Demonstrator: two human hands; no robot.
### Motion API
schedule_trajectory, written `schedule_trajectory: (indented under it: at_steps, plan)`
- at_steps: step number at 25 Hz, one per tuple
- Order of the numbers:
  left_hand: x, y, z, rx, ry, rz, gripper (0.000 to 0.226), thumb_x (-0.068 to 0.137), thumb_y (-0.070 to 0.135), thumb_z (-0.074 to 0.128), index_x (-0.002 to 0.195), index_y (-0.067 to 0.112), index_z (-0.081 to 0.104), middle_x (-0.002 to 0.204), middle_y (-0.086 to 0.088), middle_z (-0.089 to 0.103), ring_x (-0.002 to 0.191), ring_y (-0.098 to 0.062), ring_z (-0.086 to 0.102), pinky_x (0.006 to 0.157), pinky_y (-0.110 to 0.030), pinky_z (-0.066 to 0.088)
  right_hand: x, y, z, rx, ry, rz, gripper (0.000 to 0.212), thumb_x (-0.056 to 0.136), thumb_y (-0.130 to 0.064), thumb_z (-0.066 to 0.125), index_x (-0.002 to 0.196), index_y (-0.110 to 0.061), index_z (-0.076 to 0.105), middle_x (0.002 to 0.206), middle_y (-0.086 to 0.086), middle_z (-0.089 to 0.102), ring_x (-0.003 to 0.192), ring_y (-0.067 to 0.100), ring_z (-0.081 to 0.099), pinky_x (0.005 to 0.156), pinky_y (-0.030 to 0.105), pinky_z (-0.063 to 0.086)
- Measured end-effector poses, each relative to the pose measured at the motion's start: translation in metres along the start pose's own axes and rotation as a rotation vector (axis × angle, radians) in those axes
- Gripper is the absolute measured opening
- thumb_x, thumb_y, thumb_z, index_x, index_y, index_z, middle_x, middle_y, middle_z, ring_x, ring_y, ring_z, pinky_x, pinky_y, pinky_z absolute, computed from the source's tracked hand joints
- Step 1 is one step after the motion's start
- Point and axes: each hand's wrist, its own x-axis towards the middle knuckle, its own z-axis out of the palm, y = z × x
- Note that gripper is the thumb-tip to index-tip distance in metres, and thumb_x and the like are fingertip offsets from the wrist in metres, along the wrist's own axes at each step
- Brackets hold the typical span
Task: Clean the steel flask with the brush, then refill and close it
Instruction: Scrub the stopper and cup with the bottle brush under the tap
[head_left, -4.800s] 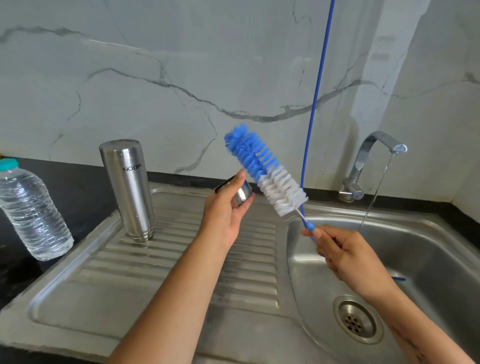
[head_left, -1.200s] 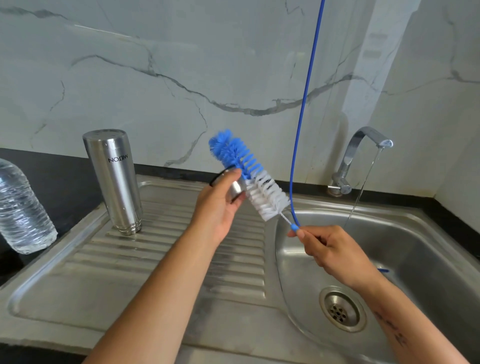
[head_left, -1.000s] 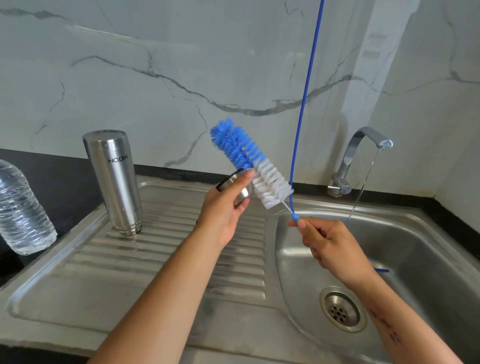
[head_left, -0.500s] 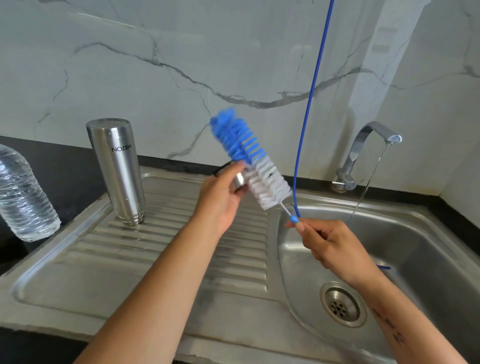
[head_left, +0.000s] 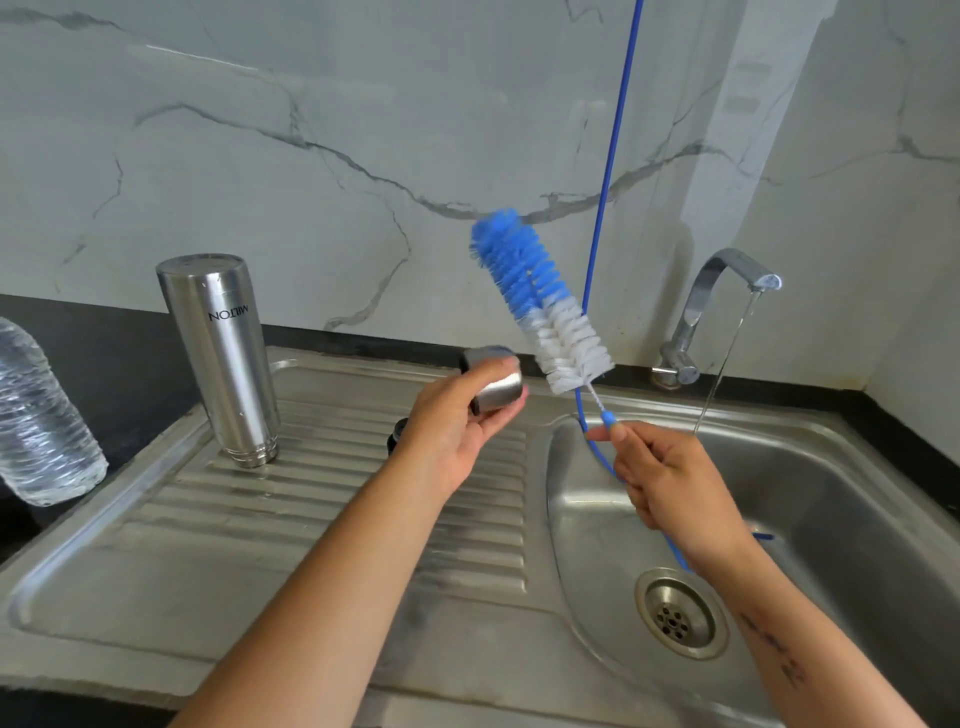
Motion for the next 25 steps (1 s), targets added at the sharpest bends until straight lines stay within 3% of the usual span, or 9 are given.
schedule_trajectory:
  at_steps: [2,5,9,13,17,21,25]
  plan:
    - [0.001,-0.007,0.002,-0.055,0.009,-0.021,0.012,0.088,0.000,0.073,0.099,0.005,0.074,0.101,-0.013,0.078,0.093,-0.023,0.076,0.089,-0.039,0.062,-0.004,-0.003,0.010,-0.089,-0.050,-0.042,0.026,0.105,-0.032,0.054,0.100,-0.023,0.078,0.060,-0.003,0.037,0.049,0.010,0.027,0.043,0.019,0.025]
    - [0.004,-0.009,0.003,-0.036,0.037,0.037,0.033,0.087,0.002,0.076,0.119,0.002,0.069,0.116,-0.014,0.076,0.106,-0.024,0.074,0.093,-0.040,0.060,-0.008,-0.010,0.016,-0.230,-0.105,-0.085,0.024,0.105,-0.032,0.054,0.098,-0.028,0.077,0.060,-0.003,0.037,0.049,0.008,0.028,0.045,0.016,0.027]
    - [0.018,0.009,-0.015,-0.171,0.136,0.128,0.024,0.085,0.001,0.077,0.109,0.004,0.071,0.115,-0.015,0.075,0.100,-0.024,0.074,0.088,-0.037,0.062,-0.013,-0.015,0.007,-0.228,-0.263,-0.029,0.024,0.104,-0.035,0.055,0.106,-0.029,0.079,0.057,-0.007,0.036,0.047,0.008,0.027,0.043,0.015,0.027]
    - [0.008,-0.010,-0.001,0.015,0.037,0.082,0.032,0.084,0.000,0.076,0.116,0.001,0.071,0.110,-0.013,0.077,0.101,-0.022,0.074,0.082,-0.034,0.063,-0.006,-0.015,0.011,-0.259,-0.135,-0.071,0.024,0.104,-0.035,0.055,0.105,-0.029,0.078,0.058,-0.006,0.041,0.044,0.005,0.031,0.043,0.013,0.028]
    - [0.015,0.007,-0.012,-0.111,0.100,0.166,0.025,0.086,-0.001,0.074,0.110,0.002,0.071,0.113,-0.018,0.074,0.099,-0.024,0.073,0.086,-0.037,0.063,-0.013,-0.009,0.004,-0.160,-0.303,0.033,0.026,0.103,-0.037,0.057,0.103,-0.024,0.079,0.057,-0.005,0.035,0.048,0.012,0.025,0.042,0.022,0.023]
    - [0.000,-0.011,0.001,0.126,-0.021,0.092,0.027,0.086,0.002,0.076,0.111,0.009,0.071,0.111,-0.009,0.078,0.104,-0.021,0.074,0.088,-0.036,0.062,-0.003,-0.012,0.007,-0.197,-0.131,-0.060,0.025,0.104,-0.036,0.055,0.105,-0.027,0.078,0.056,-0.008,0.038,0.047,0.008,0.028,0.043,0.016,0.027]
    - [0.002,0.000,-0.004,0.136,-0.052,0.086,0.033,0.084,-0.002,0.078,0.115,0.003,0.065,0.113,-0.013,0.077,0.108,-0.028,0.074,0.091,-0.042,0.062,-0.003,-0.004,-0.002,-0.112,-0.066,-0.063,0.026,0.103,-0.035,0.056,0.105,-0.023,0.079,0.060,-0.001,0.034,0.050,0.011,0.025,0.043,0.017,0.025]
